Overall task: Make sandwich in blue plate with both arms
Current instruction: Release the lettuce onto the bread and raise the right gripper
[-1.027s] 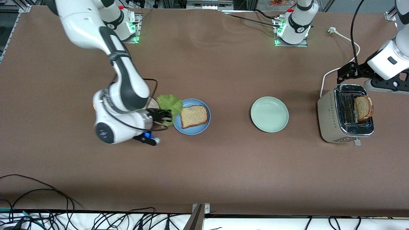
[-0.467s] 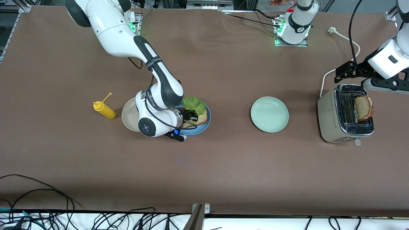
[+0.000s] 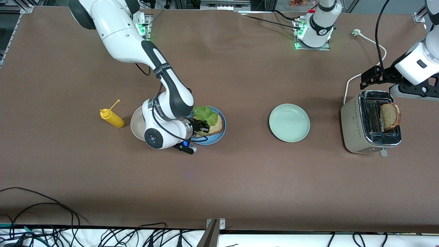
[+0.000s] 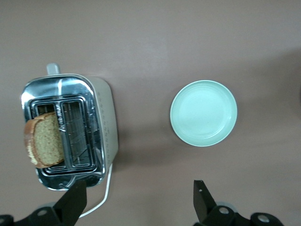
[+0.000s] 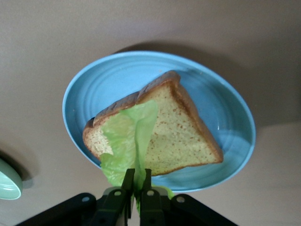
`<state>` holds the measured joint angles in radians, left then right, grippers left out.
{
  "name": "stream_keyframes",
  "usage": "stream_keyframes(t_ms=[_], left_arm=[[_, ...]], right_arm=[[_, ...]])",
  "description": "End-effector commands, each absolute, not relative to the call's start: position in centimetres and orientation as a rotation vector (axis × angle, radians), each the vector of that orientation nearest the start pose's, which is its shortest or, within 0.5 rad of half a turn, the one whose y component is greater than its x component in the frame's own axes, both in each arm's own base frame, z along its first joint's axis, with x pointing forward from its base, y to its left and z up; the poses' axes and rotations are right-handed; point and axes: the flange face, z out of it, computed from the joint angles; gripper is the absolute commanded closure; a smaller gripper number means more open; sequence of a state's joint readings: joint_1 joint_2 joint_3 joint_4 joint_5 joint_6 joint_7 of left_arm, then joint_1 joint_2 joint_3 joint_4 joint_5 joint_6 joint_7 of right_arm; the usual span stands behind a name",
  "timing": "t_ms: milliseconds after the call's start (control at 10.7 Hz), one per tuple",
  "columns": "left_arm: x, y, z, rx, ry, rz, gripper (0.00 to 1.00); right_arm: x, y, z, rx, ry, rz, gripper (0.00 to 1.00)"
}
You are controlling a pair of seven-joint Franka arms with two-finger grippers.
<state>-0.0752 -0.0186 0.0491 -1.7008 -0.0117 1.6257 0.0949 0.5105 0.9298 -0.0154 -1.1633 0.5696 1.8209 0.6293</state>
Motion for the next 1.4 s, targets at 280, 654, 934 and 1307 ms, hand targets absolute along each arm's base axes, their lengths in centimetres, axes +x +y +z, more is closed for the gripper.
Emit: stream_keyframes(t_ms=[280,654,934,1307], left_arm=[[54.8,-1.4,59.3,-3.111,0.201,0.054,0.0],[54.8,-1.5,59.3,-3.106,0.203,0.054,0.0],[54.8,-1.5,59.3,-3.089,0.209,0.052,0.0],[54.9,-1.4,59.4,-3.089,0.209,0.047,0.0]], right_arm=[[64.3,38.0,25.1,-2.87,0.39,0.514,0.0],[66.4,34.0,33.0,-3.023,0.195,0.268,0.0],[65.3,30.4,38.5,-3.147,-0.08,0.342,0.0],[64.3,21.8,42.0,-3.103,-0.25,0.424,0.0]])
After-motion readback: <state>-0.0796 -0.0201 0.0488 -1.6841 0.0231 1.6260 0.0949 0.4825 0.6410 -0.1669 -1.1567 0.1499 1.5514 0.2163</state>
